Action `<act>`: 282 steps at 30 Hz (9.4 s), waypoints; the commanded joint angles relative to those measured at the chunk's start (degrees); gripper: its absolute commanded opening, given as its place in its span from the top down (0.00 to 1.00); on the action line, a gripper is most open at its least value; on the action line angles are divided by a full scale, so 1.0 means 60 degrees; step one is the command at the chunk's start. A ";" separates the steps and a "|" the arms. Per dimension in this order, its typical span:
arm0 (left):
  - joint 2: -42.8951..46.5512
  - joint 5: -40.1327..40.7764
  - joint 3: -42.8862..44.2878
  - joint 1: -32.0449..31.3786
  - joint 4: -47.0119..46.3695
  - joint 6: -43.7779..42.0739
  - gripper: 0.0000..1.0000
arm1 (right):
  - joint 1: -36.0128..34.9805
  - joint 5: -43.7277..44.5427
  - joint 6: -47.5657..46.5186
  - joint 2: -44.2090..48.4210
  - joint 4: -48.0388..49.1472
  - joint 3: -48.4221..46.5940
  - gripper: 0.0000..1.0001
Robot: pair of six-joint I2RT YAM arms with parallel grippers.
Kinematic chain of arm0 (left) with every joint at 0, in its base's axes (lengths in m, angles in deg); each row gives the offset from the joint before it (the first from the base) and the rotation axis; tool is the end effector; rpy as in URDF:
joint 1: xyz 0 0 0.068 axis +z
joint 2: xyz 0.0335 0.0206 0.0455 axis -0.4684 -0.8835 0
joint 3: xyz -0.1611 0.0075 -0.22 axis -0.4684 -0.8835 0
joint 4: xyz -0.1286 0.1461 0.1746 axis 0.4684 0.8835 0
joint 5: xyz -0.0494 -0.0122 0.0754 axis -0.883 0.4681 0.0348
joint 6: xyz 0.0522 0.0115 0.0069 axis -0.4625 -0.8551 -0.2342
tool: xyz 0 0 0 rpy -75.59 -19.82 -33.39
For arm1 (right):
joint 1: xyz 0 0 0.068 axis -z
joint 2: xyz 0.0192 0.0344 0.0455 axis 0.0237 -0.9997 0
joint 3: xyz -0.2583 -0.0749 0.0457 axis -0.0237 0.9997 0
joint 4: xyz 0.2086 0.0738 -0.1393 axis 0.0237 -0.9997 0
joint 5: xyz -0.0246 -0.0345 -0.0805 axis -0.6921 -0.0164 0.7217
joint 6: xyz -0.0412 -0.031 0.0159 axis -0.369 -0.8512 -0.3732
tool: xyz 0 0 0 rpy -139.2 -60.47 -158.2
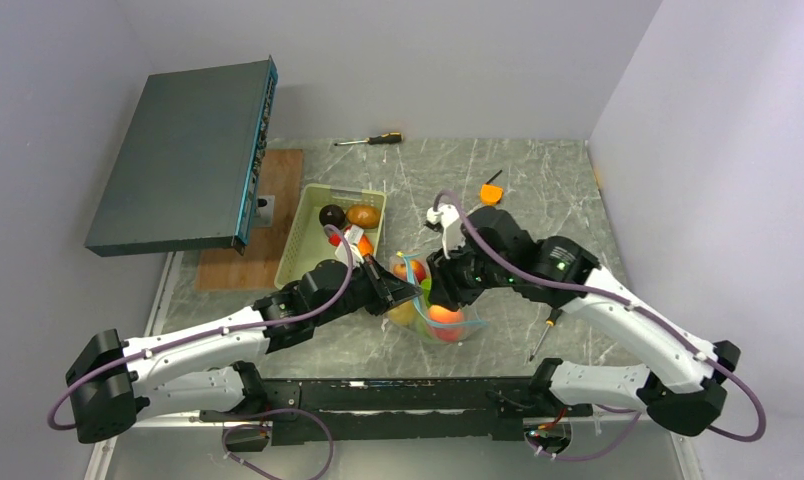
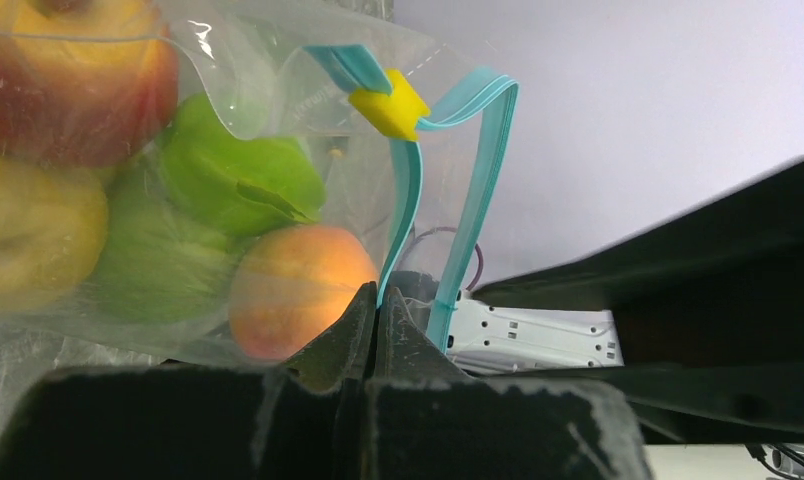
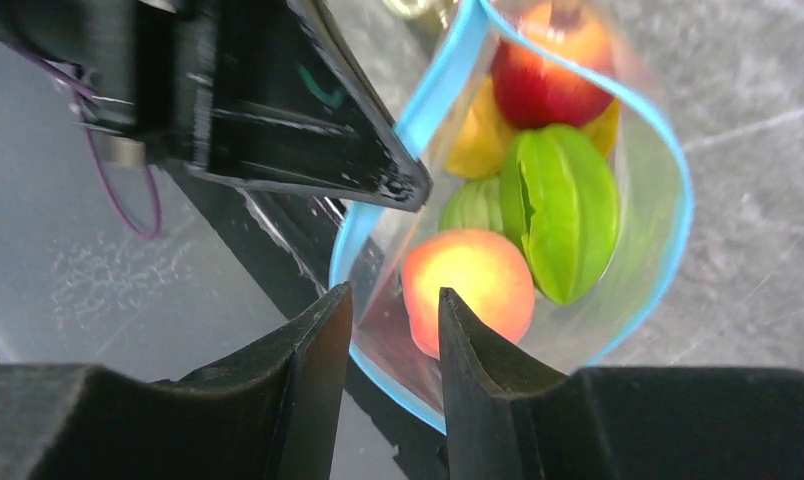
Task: Place the food in the zip-top bag and seal the zipper
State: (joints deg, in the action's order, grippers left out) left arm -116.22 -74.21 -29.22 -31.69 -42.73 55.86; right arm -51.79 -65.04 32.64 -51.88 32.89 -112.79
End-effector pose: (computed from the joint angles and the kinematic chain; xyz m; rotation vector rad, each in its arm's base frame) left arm 0.1236 -0.2081 0.2733 -0.3855 2.1397 -1.5500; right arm 0.1162 0.1632 0.3885 -0.8783 2.2575 0.7257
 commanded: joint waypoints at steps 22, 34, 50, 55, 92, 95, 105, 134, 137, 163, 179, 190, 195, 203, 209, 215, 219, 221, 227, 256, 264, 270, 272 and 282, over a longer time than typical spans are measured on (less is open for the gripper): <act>0.0191 -0.0285 0.0192 -0.0025 -0.0521 -0.0122 1.00 | -0.0195 0.1228 0.0467 -0.0858 -0.0830 0.1840 0.21; 0.0118 -0.0285 0.0254 -0.0025 -0.0434 -0.0106 1.00 | -0.0609 0.3032 0.0900 -0.1078 -0.0547 0.1706 0.41; 0.0215 -0.0351 0.0011 -0.0040 -0.0851 0.0112 1.00 | -0.0620 0.3278 0.2537 -0.0358 0.2987 0.2293 0.89; 0.0226 -0.0414 -0.0026 -0.0069 -0.0855 0.0144 1.00 | -0.0617 0.3093 0.2617 -0.0527 0.3576 0.2264 0.32; 0.0321 0.0657 0.0441 -0.0095 0.0403 0.0198 1.00 | 0.3900 -0.5422 0.1407 0.3097 0.5212 0.4500 0.04; 0.0059 0.0790 0.0802 -0.0087 0.0682 0.0372 1.00 | 0.3820 -0.5028 0.0844 0.2788 0.4554 0.4112 0.04; -0.0675 0.0848 0.1787 -0.0086 0.1367 0.0894 1.00 | 0.0550 -0.0236 -0.0113 0.1640 0.3190 0.3155 0.05; 0.1720 0.2536 0.0757 -0.0005 0.2427 -0.3889 0.12 | -0.0479 0.3775 -0.0173 0.1100 0.3643 0.3251 0.89; 0.2260 0.2606 0.0519 0.0084 0.2170 -0.6410 0.05 | -0.0469 0.3809 -0.0242 0.1142 0.3669 0.3302 1.00; 0.0647 -0.7410 -0.0414 0.4362 -0.1427 -1.4459 0.06 | -0.0469 0.2388 -0.0662 0.1323 0.3821 0.3276 1.00; -0.1194 -1.0818 0.0637 0.5526 -0.1587 -1.4407 0.50 | -0.0473 0.2361 -0.0660 0.1160 0.3794 0.3114 1.00; -0.1723 -1.0990 0.0561 0.5531 -0.2419 -1.3880 0.77 | -0.0474 0.2331 -0.0711 0.0777 0.3694 0.2920 1.00; -0.1845 -1.1259 0.0622 0.5522 -0.2561 -1.3731 0.96 | -0.0471 0.2628 -0.0795 0.0622 0.3425 0.2528 0.82; -0.1948 -1.1717 0.1099 0.5478 -0.1843 -1.3779 1.00 | -0.0496 0.3030 -0.1366 -0.0348 0.3280 0.1189 0.48; -0.1888 -1.1903 0.1207 0.5346 -0.1524 -1.3888 1.00 | -0.0481 0.1635 -0.1715 -0.0664 0.5297 0.1115 0.53; -0.1818 -1.1874 0.1219 0.5277 -0.1274 -1.4116 1.00 | -0.0364 0.0453 -0.1918 -0.0871 0.6814 0.1430 0.69; -0.1885 -1.1954 0.1246 0.5277 -0.1343 -1.4036 1.00 | -0.0111 -0.0614 -0.1899 -0.1081 0.7023 0.1451 0.70; -0.1924 -1.2005 0.1287 0.5270 -0.1311 -1.4048 1.00 | 0.0023 -0.0899 -0.1888 -0.1184 0.7044 0.1499 0.68; -0.1913 -1.2102 0.1285 0.5276 -0.1224 -1.4140 1.00 | 0.0312 -0.1463 -0.1908 -0.1512 0.6994 0.1549 0.69; -0.1878 -1.2089 0.1341 0.5370 -0.1034 -1.4321 1.00 | 0.0354 -0.1732 -0.2046 -0.1273 0.6637 0.2130 0.93; -0.2078 -1.1979 0.1628 0.5554 -0.0708 -1.4246 1.00 | 0.0361 -0.1423 -0.1960 -0.0985 0.6595 0.2332 1.00; -0.2321 -1.1742 0.1798 0.5767 -0.0536 -1.4244 1.00 | 0.0359 -0.0837 -0.1854 -0.0630 0.6223 0.2469 1.00; -0.2314 -1.1586 0.1818 0.5804 -0.0377 -1.4382 1.00 | 0.0360 -0.0716 -0.1813 -0.0426 0.6263 0.2659 1.00; -0.2374 -1.0976 0.1754 0.6218 -0.0382 -1.4460 1.00 | 0.0363 -0.0130 -0.1615 0.0450 0.5517 0.2958 1.00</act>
State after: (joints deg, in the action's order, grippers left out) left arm -130.19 -143.50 -20.52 2.65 -44.05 -29.41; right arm -49.71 -67.80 21.85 -53.62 70.76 -95.44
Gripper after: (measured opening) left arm 0.012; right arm 0.105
